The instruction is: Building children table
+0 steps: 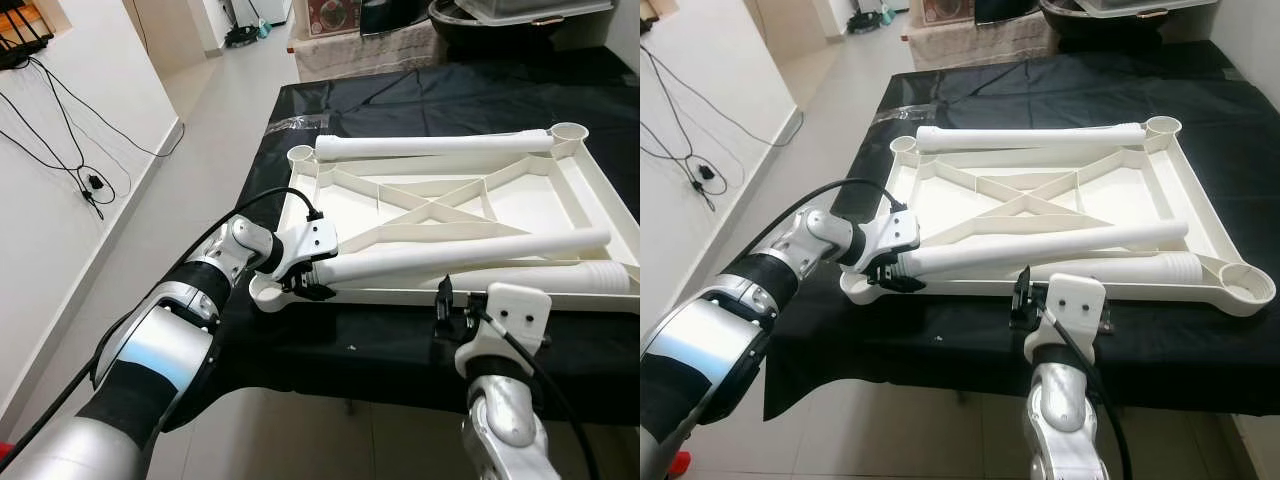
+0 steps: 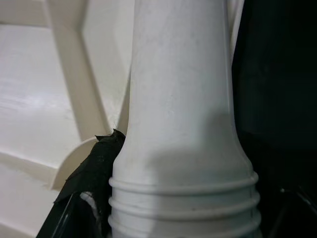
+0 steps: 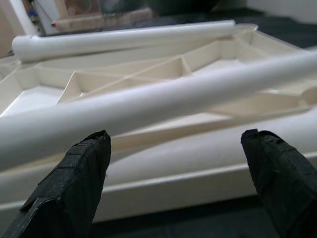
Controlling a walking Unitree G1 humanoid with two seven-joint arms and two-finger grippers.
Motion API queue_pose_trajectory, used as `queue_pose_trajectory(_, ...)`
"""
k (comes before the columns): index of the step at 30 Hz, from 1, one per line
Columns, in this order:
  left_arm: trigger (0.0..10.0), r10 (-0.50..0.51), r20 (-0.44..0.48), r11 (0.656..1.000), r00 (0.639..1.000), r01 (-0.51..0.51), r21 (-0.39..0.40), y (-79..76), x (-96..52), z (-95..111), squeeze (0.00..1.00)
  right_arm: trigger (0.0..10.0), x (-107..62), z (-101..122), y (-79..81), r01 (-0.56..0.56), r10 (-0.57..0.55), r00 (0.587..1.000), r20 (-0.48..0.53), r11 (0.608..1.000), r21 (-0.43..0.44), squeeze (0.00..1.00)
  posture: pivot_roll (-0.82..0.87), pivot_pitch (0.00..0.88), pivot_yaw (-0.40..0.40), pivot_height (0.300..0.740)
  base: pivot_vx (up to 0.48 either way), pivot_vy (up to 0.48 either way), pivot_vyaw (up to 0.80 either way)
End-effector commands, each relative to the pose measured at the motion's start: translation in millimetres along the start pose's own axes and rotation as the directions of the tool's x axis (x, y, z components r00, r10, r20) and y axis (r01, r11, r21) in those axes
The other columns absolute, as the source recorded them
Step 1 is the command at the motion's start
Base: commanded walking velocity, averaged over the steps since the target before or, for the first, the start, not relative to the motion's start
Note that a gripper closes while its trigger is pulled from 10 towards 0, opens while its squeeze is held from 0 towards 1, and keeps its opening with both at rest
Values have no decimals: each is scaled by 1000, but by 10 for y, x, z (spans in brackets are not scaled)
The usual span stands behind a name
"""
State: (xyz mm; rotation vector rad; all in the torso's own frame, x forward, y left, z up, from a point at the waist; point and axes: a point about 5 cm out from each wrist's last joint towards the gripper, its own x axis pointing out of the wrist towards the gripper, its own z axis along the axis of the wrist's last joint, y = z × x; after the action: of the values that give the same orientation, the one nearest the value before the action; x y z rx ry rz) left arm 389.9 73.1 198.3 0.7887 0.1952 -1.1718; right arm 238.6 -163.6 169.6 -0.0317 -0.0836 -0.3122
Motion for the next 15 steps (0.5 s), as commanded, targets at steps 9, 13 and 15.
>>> queue_pose_trajectory(9, 10000, 231, 140, 969, 963, -214, -125, 179, -125, 54, 0, 10000, 123, -13, -72, 18, -19, 1000, 22, 999, 40, 0, 123, 0, 127, 740, 0, 0, 0)
queue_pose_trajectory(13, 10000, 328, 199, 938, 923, -293, -186, 139, -105, -6, 0, 10000, 171, 34, -95, -9, 3, 999, 44, 990, 139, 0, 107, 0, 107, 740, 0, 0, 0)
queue_pose_trajectory(15, 10000, 373, 228, 922, 899, -331, -201, 122, -101, -18, 0, 10000, 176, 71, -56, -61, 48, 997, 61, 973, 224, 1000, 101, 0, 98, 740, 0, 0, 0)
